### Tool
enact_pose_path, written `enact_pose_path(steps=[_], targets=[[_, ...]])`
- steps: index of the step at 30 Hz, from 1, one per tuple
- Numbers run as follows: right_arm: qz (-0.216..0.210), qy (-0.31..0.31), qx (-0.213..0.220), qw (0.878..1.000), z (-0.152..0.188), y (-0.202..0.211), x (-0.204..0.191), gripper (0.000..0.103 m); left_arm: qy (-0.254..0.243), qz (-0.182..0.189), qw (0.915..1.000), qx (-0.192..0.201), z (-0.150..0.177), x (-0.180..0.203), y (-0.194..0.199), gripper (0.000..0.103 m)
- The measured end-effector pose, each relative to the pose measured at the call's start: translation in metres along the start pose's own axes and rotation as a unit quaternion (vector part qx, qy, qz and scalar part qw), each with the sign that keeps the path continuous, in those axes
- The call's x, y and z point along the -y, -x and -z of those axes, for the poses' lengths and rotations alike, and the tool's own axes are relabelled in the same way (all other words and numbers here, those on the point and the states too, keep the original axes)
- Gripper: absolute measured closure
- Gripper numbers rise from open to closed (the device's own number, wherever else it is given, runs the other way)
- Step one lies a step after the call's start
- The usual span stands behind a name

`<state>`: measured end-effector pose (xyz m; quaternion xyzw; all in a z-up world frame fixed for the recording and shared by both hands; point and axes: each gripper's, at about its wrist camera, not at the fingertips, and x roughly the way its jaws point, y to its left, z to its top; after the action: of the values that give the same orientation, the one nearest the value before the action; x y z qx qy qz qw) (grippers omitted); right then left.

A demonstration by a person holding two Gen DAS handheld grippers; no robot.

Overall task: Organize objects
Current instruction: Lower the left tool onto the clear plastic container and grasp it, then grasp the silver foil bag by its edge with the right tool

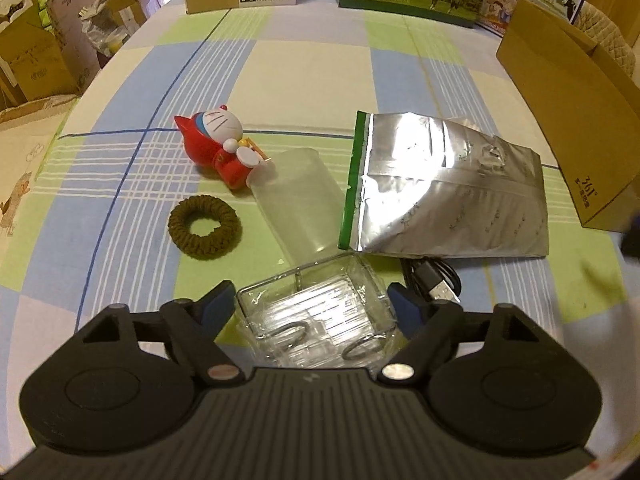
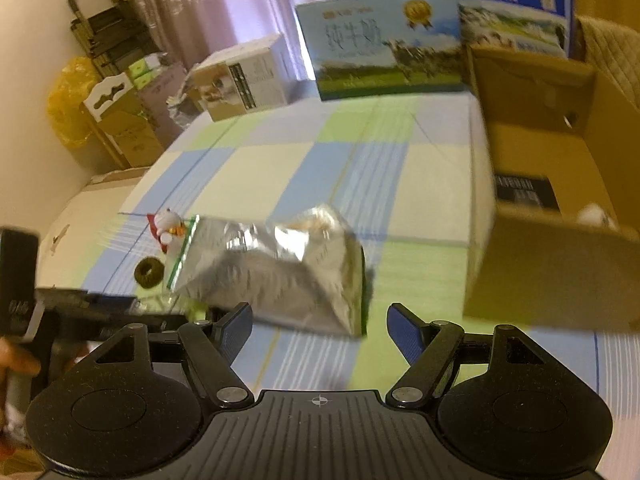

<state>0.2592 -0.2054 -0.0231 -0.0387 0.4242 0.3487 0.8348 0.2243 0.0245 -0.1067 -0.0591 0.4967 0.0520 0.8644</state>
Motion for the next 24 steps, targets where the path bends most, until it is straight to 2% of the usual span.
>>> enact_pose_path(steps=[1, 3, 4, 5, 6, 11, 15, 20, 24], targets=[[-0.001, 0.008, 0.007, 1.0, -0.006, -0.004, -0.001, 0.032, -0.002, -0.004, 1.0, 0.001, 0.002, 0.0, 0.001, 0.025], [0.002, 0.023, 0.017, 1.0, -0.016, -0.014, -0.003, 0.05, -0.003, -0.008, 1.0, 0.001, 0.006, -0.004, 0.005, 0.025], [0.003, 0.027, 0.016, 1.0, -0.021, -0.019, -0.003, 0.067, -0.001, -0.01, 0.9999, 0.001, 0.009, -0.006, 0.007, 0.025], [0.003, 0.026, 0.016, 1.0, -0.026, -0.026, -0.001, 0.078, 0.002, -0.012, 0.9999, 0.0, 0.011, -0.009, 0.009, 0.025], [0.004, 0.02, 0.016, 1.0, -0.032, -0.034, 0.001, 0.081, 0.007, -0.014, 0.9999, -0.001, 0.014, -0.013, 0.011, 0.025], [0.012, 0.032, 0.011, 0.999, -0.055, -0.066, 0.008, 0.084, 0.035, -0.034, 0.9988, -0.006, 0.025, -0.036, 0.021, 0.025], [0.004, 0.03, -0.027, 0.999, -0.061, -0.093, 0.019, 0.084, 0.054, -0.048, 0.9973, -0.009, 0.032, -0.054, 0.028, 0.025], [0.007, 0.025, -0.067, 0.997, -0.044, -0.1, 0.023, 0.084, 0.065, -0.057, 0.9962, -0.011, 0.035, -0.064, 0.032, 0.025], [0.008, 0.023, -0.086, 0.996, -0.015, -0.084, 0.021, 0.084, 0.064, -0.055, 0.9964, -0.012, 0.035, -0.065, 0.033, 0.025]])
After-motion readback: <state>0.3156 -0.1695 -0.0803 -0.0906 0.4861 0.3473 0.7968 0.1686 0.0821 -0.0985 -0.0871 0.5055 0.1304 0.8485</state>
